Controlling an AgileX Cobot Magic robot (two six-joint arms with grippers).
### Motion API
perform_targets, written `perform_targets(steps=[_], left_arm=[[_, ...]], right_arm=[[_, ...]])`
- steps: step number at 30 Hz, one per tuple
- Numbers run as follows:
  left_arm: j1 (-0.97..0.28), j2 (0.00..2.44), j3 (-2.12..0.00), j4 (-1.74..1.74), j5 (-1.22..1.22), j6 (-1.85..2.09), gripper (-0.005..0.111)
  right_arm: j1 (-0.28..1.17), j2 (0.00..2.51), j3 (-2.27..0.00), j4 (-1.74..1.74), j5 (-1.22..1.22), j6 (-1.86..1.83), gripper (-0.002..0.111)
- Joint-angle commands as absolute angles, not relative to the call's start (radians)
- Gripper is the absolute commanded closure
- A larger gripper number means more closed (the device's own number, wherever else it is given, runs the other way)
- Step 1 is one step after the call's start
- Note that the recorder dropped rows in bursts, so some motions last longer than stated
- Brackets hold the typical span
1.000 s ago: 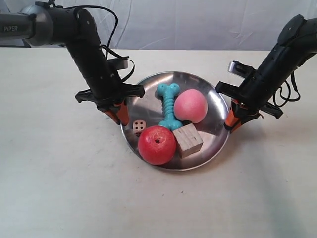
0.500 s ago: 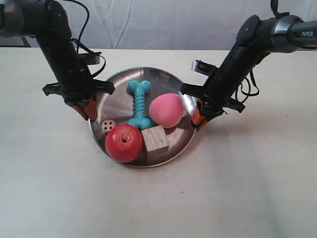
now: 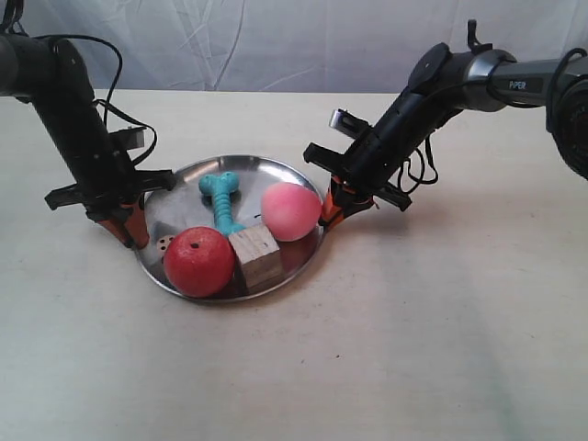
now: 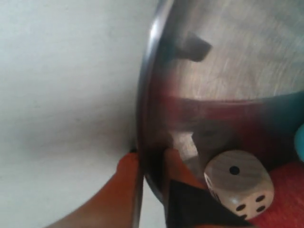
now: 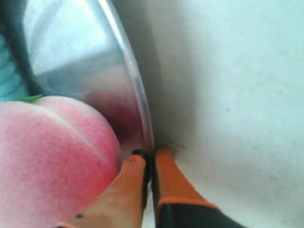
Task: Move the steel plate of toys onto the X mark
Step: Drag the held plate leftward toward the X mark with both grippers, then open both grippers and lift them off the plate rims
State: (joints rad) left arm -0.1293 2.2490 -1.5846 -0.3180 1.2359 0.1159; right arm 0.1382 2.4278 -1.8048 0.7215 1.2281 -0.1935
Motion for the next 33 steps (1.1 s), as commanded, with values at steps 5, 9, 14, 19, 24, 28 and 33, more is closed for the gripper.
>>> perform_targets(steps=[5,9,14,19,24,28,33], left_arm=[[-0.132,2.274,-1.616,-0.265,1.221,0.137,0.107],[-0.132,2.274,-1.65,-0.263,1.221,0.122,0.107],[-0.13,2.272,-1.66,-0.236,1.221,0.081,0.107],[-0.128,2.268,-1.66,-0.238,1.221,0.076,0.106],[-0.12,2.269,-1.66,-0.242,1.221,0.072,0.091],[-0.107,2.257,-1.66,-0.239,1.221,0.065,0.075],[-0.092,2.216,-1.66,-0.239,1.221,0.065,0.059]], right_arm=[[0.141,2.437,-1.822,0.73,1.221,-0.183,0.109],[0.141,2.437,-1.822,0.717,1.221,-0.182,0.108],[0.141,2.437,-1.822,0.715,1.221,-0.18,0.085],[0.141,2.437,-1.822,0.701,1.221,-0.18,0.071],[0.141,2.437,-1.822,0.701,1.221,-0.18,0.071],[0.139,2.437,-1.822,0.701,1.221,-0.18,0.071],[0.139,2.437,-1.822,0.681,1.221,-0.182,0.071]])
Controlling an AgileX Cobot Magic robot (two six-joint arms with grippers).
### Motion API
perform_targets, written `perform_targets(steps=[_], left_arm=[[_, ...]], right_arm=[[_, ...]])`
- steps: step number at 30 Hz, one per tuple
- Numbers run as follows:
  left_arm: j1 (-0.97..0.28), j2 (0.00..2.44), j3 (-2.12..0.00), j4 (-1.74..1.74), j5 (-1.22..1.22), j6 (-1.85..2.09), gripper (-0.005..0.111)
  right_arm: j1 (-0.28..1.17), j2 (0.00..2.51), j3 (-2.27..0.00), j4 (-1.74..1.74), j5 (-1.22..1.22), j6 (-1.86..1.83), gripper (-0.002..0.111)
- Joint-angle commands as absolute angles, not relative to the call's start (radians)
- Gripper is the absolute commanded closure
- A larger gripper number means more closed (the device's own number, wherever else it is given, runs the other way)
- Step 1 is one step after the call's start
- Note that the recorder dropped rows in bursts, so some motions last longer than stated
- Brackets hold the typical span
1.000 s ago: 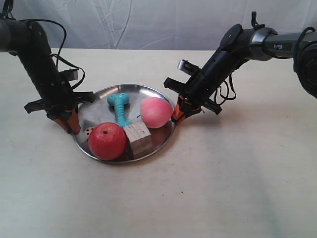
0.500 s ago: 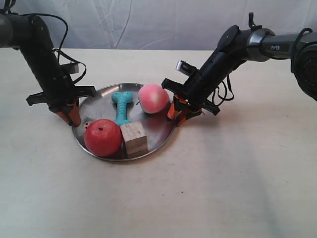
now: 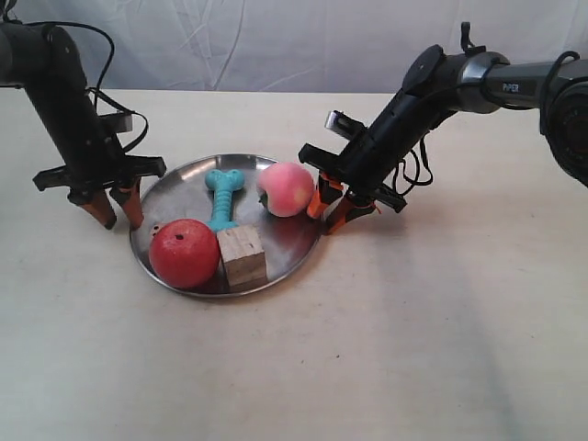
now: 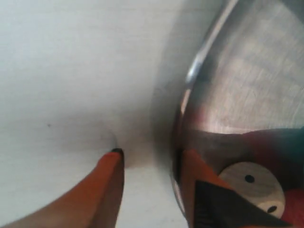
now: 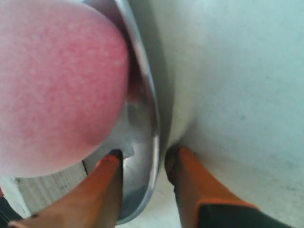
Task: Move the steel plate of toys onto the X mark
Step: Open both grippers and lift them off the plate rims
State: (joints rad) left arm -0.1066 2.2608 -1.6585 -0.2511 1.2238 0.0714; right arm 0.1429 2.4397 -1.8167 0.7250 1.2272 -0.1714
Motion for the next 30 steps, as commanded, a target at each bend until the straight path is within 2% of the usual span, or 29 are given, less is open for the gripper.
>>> perform_targets(steps=[1,5,12,14,16,20,24,30], left_arm=[[-0.09,2.208,-1.66,-0.237,1.221,0.065,0.057],[-0.077,2.173,-1.66,-0.229,1.221,0.066,0.053],[-0.032,2.112,-1.66,-0.237,1.221,0.088,0.056],[-0.022,2.081,-1.66,-0.237,1.221,0.088,0.063],[-0.01,2.039,-1.66,-0.237,1.221,0.09,0.077],[-0.001,1.929,-1.66,-0.237,1.221,0.091,0.107],[-0.003,1.74,-1.604,-0.239,1.22,0.11,0.106],[-0.003,1.348,-1.379,-0.24,0.986,0.138,0.106]], right_arm=[[0.139,2.435,-1.822,0.678,1.221,-0.182,0.071],[0.138,2.408,-1.822,0.614,1.221,-0.184,0.071],[0.059,2.302,-1.822,0.568,1.221,-0.184,0.071],[0.034,2.259,-1.822,0.57,1.221,-0.208,0.072],[0.013,2.211,-1.82,0.563,1.221,-0.261,0.077],[0.0,2.085,-1.818,0.523,1.221,-0.285,0.109],[0.003,1.915,-1.787,0.53,1.221,-0.307,0.108],[0.035,1.567,-1.546,0.54,1.122,-0.378,0.108]])
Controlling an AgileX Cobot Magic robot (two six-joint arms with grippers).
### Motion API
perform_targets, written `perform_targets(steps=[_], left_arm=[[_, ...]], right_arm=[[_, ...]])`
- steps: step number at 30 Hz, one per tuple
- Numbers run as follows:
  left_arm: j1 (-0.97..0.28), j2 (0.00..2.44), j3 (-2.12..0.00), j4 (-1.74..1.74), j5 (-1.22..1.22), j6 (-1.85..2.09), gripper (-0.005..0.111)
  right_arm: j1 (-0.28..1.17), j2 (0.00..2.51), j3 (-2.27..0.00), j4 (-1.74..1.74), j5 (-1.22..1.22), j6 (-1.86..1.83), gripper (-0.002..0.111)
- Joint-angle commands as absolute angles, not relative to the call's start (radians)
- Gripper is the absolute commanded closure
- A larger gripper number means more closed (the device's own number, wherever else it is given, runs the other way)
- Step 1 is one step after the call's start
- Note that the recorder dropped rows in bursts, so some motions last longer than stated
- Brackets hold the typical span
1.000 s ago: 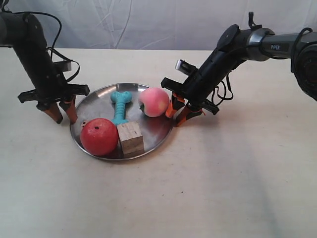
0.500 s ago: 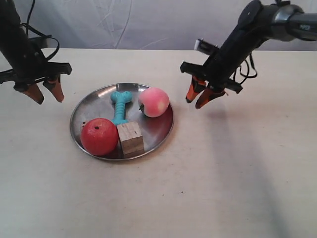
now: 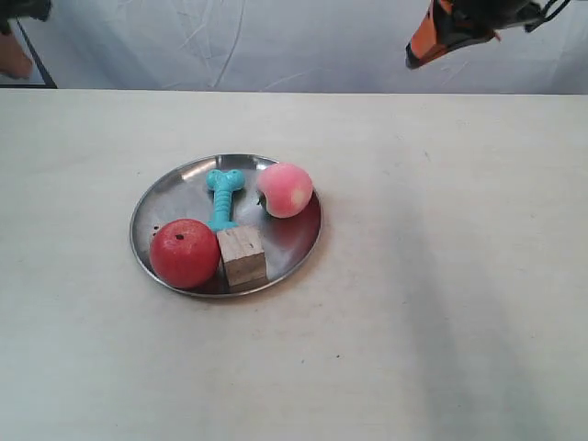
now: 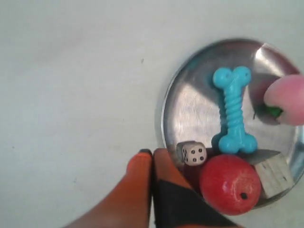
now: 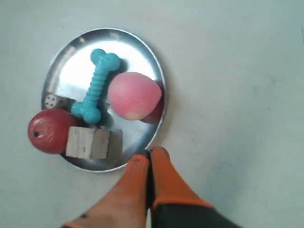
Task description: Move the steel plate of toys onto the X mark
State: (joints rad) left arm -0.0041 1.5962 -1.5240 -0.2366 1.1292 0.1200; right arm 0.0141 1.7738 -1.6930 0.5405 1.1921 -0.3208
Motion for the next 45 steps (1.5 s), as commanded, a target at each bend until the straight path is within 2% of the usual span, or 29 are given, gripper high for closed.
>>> perform_targets(steps=[1,7,11,14,19,28,32,33,35,40,45], left_arm=[[-0.003,1.289,-1.341,-0.24,0.945,0.138,0.106],[-0.003,0.928,-1.101,-0.252,0.741,0.14,0.106],[-0.003,0.798,-0.996,-0.187,0.711,0.14,0.106],[-0.003,0.741,-0.966,-0.123,0.776,0.14,0.106],[-0.003,0.685,-0.966,-0.07,0.836,0.14,0.106],[-0.003,0.668,-0.966,-0.07,0.833,0.138,0.106],[-0.003,0.666,-0.966,-0.062,0.833,0.138,0.106],[-0.003,0.664,-0.966,-0.047,0.833,0.138,0.106],[-0.003,0.664,-0.966,-0.049,0.833,0.138,0.106],[-0.003,0.664,-0.966,-0.051,0.833,0.138,0.106],[-0.003,0.664,-0.966,-0.051,0.833,0.138,0.106]], right_arm=[[0.044,1.498,-1.488,0.541,1.093,-0.388,0.108],[0.141,1.13,-1.113,0.541,0.833,-0.421,0.108],[0.171,0.968,-0.887,0.538,0.618,-0.425,0.108],[0.171,0.89,-0.752,0.538,0.522,-0.425,0.108],[0.171,0.827,-0.642,0.557,0.588,-0.423,0.108],[0.171,0.825,-0.629,0.559,0.656,-0.423,0.108],[0.168,0.684,-0.545,0.456,0.307,-0.43,0.108],[0.156,0.588,-0.462,0.48,0.16,-0.427,0.108],[0.108,0.444,-0.336,0.552,0.059,-0.427,0.108],[0.001,0.15,-0.15,0.62,0.201,-0.427,0.108],[0.0,0.079,-0.14,0.543,0.371,-0.427,0.108]])
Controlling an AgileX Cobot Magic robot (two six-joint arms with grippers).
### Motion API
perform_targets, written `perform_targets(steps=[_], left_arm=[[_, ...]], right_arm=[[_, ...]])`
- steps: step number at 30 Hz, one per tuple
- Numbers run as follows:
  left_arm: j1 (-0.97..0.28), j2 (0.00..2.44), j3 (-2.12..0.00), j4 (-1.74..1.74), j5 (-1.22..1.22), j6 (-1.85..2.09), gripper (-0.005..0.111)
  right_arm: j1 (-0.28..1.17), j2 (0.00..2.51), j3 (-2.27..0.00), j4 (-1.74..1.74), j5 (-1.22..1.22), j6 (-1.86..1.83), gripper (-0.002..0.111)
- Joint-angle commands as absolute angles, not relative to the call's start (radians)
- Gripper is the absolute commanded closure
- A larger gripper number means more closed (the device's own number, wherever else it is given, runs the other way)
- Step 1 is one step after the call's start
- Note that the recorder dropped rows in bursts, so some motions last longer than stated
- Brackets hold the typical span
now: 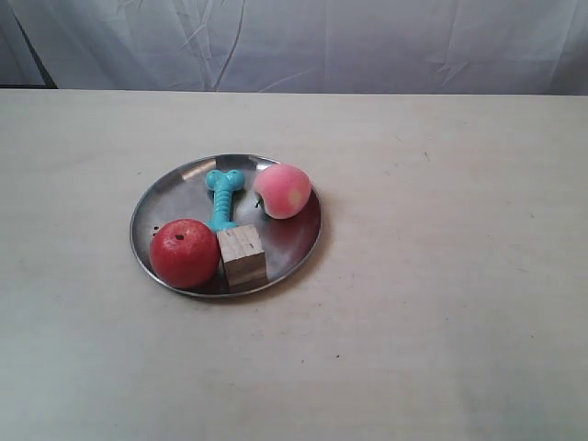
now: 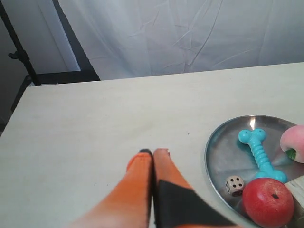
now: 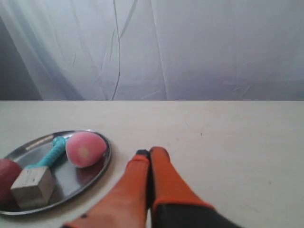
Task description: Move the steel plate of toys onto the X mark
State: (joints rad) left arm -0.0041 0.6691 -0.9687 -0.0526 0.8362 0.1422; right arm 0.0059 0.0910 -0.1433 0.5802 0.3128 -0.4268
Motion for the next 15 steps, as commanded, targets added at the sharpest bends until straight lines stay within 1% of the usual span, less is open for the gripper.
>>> perform_targets(steps=[1,6,9,12,15], left_arm=[[-0.003,0.664,-0.966,-0.051,0.833,0.138,0.106],[-0.003,0.664,-0.966,-0.051,0.833,0.138,0.106],[-0.003,0.664,-0.966,-0.047,0.837,0.138,0.106],[-0.003,0.664,-0.966,-0.05,0.836,0.138,0.106],[-0.003,0.664,-0.966,-0.031,0.836,0.138,0.106]], right_arm=[[0.0,0.079,-0.14,0.54,0.373,-0.427,0.108],[0.0,0.079,-0.119,0.485,0.365,-0.413,0.108],[0.0,0.079,-0.094,0.332,0.364,-0.229,0.108],[0.0,0.079,-0.072,0.139,0.366,0.05,0.108],[0.0,0.079,-0.05,0.107,0.368,0.105,0.108]])
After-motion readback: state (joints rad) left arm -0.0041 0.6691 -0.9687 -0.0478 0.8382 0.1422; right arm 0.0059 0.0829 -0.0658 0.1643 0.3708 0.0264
